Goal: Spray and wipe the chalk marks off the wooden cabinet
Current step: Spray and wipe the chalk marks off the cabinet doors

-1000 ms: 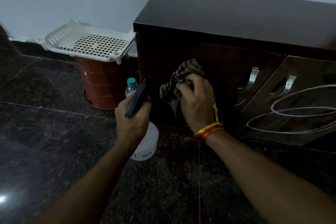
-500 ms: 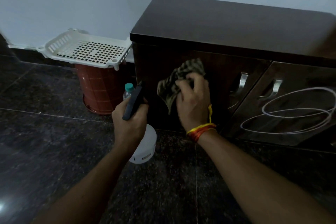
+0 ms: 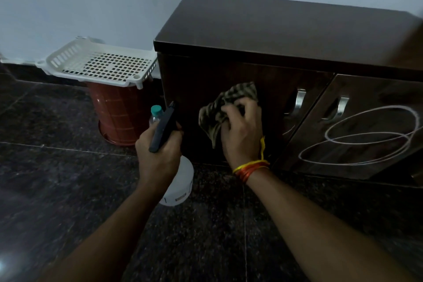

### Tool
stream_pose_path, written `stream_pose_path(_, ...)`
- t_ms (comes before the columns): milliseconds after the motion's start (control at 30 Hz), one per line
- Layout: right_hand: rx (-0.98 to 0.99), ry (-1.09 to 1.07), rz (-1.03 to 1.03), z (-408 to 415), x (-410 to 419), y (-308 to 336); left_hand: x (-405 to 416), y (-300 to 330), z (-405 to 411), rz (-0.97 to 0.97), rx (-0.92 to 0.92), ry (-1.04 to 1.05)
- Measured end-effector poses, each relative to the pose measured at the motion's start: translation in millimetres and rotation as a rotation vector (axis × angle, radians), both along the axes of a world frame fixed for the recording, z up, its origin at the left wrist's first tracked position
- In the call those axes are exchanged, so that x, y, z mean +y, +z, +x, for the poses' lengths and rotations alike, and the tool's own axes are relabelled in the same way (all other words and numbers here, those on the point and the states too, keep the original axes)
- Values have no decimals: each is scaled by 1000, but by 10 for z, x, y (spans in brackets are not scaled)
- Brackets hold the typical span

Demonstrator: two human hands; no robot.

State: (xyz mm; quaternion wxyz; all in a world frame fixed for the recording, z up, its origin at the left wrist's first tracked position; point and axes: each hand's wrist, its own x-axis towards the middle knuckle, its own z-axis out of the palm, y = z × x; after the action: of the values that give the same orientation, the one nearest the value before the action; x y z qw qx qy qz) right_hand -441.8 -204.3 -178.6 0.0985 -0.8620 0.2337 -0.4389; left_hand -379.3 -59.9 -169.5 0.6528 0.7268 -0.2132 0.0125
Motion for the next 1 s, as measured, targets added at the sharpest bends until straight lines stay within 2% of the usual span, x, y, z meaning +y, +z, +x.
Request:
stream_pose_path(133, -116, -24, -9, 108, -19, 276, -15, -5, -4, 13, -7, 12)
stream_pose_path(367, -22, -22, 27, -80, -63, -2, -21, 36, -20, 0, 0, -1)
stream_pose_path(600, -231, -56, 31, 2, -115, 553, -39, 26, -33, 14, -13, -2)
stream_pose_path(833, -41, -63, 71, -170, -139, 38, -73, -24, -78, -4, 2, -46)
stream_pose_path(900, -51, -55, 75, -186, -146, 70, -89, -11, -94, -5, 2, -59)
stream_pose_path(1000, -182, -66, 79, -148, -167, 358, -98, -20, -96, 10, -8, -59)
